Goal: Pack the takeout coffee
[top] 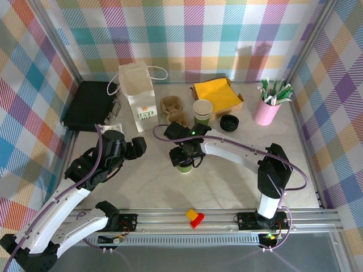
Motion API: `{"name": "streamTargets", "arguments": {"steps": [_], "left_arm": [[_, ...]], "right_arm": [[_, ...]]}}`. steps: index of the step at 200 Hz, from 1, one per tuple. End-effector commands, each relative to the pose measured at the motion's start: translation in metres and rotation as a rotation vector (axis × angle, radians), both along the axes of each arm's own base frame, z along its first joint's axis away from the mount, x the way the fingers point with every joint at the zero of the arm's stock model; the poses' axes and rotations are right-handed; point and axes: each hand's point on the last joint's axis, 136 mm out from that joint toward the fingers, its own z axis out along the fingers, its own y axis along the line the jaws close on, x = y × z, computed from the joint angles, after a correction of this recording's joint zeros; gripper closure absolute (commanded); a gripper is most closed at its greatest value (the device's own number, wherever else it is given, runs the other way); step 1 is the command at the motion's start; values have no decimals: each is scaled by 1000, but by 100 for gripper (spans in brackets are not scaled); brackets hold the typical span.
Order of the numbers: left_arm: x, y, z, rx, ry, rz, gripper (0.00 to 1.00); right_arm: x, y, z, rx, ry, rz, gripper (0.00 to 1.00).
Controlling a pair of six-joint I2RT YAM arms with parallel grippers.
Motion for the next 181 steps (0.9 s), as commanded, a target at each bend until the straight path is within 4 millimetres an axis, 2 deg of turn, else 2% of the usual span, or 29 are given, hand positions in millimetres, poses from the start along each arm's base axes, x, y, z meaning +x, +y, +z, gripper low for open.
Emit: {"name": "streamTargets", "arguments": {"steps": [1,62,132,181], "left_arm": [[0,3,-2,15,-5,3,21],[0,5,-6,25,-1,6,20],[2,3,-4,27,-3,3,20],[2,4,-2,28,-7,4,20]], "right_arm": [[-2,0,-2,-28,12,-6,18],[-1,-4,-7,-63,12,-5,22],[2,-11,-10,-128,7,-5,21],[4,-14,-8,-147,-7,17,23]]}}
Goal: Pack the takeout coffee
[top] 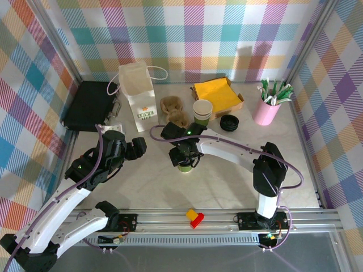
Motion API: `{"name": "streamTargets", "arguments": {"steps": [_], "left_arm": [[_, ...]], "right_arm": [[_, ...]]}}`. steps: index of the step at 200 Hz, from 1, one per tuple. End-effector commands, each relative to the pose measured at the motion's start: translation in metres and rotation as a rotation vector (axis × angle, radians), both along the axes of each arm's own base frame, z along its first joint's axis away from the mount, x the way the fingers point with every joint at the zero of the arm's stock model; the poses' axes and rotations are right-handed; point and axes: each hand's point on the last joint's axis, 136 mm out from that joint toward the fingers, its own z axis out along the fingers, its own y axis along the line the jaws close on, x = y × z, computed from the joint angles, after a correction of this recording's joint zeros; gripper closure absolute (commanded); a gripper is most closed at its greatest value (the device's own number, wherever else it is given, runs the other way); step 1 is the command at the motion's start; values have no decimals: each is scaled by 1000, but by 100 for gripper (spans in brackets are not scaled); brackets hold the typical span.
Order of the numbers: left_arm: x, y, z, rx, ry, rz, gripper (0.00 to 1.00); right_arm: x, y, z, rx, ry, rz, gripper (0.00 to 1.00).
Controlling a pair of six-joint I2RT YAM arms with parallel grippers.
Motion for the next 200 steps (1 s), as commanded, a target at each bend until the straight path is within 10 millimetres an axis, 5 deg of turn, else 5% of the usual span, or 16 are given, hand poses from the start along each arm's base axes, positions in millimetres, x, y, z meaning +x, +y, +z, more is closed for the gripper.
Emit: {"name": "streamTargets", "arguments": {"steps": [1,89,141,200], "left_arm": [[2,4,1,23,-13,6,20],[0,3,4,18,-6,-3,20],[-3,6,5,15,-10,3,20],[-4,8,4,18,-7,8,21]], "right_arm": [[-2,-12,-5,-84,10,20,23],[16,-42,8,-118,-38,12,27],[42,-95,8,-56,-31,-132,27],[79,-180,3,-47,-43,-335,28]]}}
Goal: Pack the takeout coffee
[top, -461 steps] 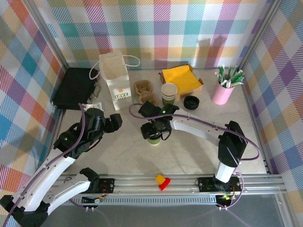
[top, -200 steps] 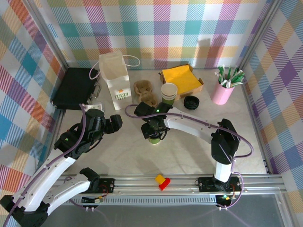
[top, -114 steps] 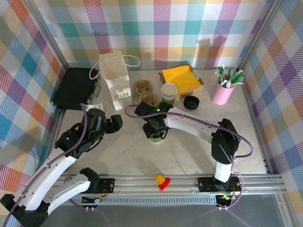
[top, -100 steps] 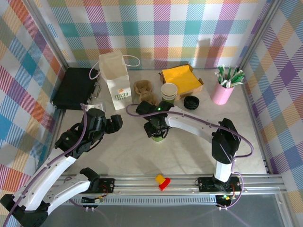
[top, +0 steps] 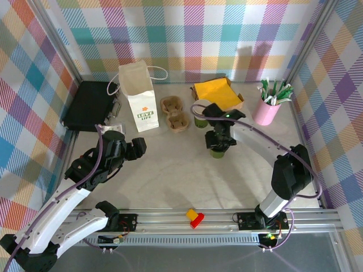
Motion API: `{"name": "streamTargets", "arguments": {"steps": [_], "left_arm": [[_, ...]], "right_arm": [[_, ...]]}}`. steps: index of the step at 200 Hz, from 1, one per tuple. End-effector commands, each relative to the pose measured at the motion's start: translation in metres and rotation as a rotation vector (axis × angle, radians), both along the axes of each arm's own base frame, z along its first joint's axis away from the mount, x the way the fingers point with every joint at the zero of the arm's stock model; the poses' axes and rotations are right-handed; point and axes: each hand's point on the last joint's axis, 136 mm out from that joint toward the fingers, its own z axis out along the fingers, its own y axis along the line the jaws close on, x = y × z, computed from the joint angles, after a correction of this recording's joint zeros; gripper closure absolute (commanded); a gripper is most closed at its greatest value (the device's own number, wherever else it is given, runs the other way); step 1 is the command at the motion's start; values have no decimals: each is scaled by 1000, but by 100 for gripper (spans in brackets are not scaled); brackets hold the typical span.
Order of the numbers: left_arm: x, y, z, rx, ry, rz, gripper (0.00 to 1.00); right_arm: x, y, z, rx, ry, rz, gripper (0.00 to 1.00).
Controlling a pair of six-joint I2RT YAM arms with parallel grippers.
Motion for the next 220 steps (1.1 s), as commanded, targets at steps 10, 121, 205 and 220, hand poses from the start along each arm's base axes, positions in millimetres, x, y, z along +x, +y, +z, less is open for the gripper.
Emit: {"name": "streamTargets", "arguments": {"steps": [10,121,205,220], "left_arm": [[-4,8,5,16,-8,12,21],[-4,4,5,-4,-10,-1,21],[-4,0,2,-25,4,-9,21],[-5,0,2,-25,4,-9,21]], "right_arm": [[16,-40,3,-8,-27,-66,28],[67,-164,2,69,-50,-393,28],[76,-219,5,63,-75,-553,27],[77,-224,2,61,-67,-569,27]]}}
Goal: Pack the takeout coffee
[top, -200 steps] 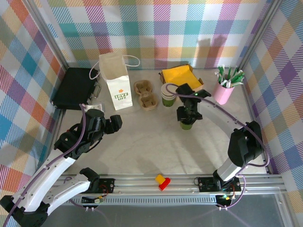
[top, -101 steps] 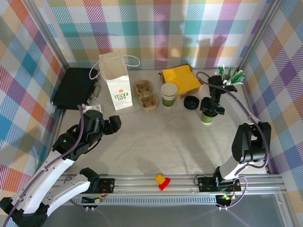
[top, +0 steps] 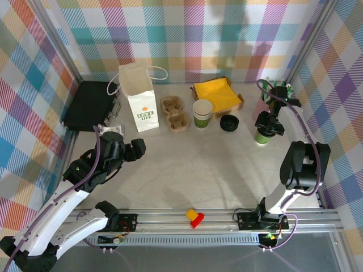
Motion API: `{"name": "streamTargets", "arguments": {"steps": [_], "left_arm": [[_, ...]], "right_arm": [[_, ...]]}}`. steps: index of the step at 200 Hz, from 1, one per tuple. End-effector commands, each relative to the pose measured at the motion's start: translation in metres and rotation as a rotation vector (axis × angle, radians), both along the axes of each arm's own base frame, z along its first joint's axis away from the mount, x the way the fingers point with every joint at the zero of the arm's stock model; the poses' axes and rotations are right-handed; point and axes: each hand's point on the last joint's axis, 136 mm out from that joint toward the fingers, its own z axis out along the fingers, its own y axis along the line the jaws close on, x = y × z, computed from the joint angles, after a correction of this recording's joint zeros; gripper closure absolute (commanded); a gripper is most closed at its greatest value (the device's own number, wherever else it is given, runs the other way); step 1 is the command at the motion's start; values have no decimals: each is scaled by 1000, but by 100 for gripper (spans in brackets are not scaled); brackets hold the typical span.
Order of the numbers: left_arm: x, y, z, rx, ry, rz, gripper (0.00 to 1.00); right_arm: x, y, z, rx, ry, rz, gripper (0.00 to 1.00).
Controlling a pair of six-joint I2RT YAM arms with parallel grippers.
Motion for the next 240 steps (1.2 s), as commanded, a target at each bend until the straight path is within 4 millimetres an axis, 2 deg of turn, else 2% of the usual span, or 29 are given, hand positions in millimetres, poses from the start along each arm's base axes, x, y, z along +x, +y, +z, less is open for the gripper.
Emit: {"name": "streamTargets", "arguments": {"steps": [1,41,60,100,137,167,185,208,240], "left_arm": [[1,0,1,-10,-1,3,21],[0,0,2,-12,-3,0,21],[0,-1,2,-14,-4,-1,21],[0,-1,4,-18,-7,-3,21],[1,-1,8,-16,-15,-7,21],[0,-1,11,-18,-22,-10,21],[0,-1,14,-18,-29,-10,21],[1,-1,16,-21,-33,-10,21],[5,-4,18,-22,-33,-8,21]], "right_arm": [[7,-10,0,-3,-4,-27,27],[5,-21,-8,8,36,-70,26],[5,-21,-10,19,52,-75,23],[10,-15,3,47,11,-55,15],[14,-16,38,30,-48,-34,8],[5,-28,65,-44,-39,-49,5],[2,-28,84,-54,-69,-51,5],[0,-17,117,-5,-164,-33,6],[-7,25,161,202,-363,31,8]]}}
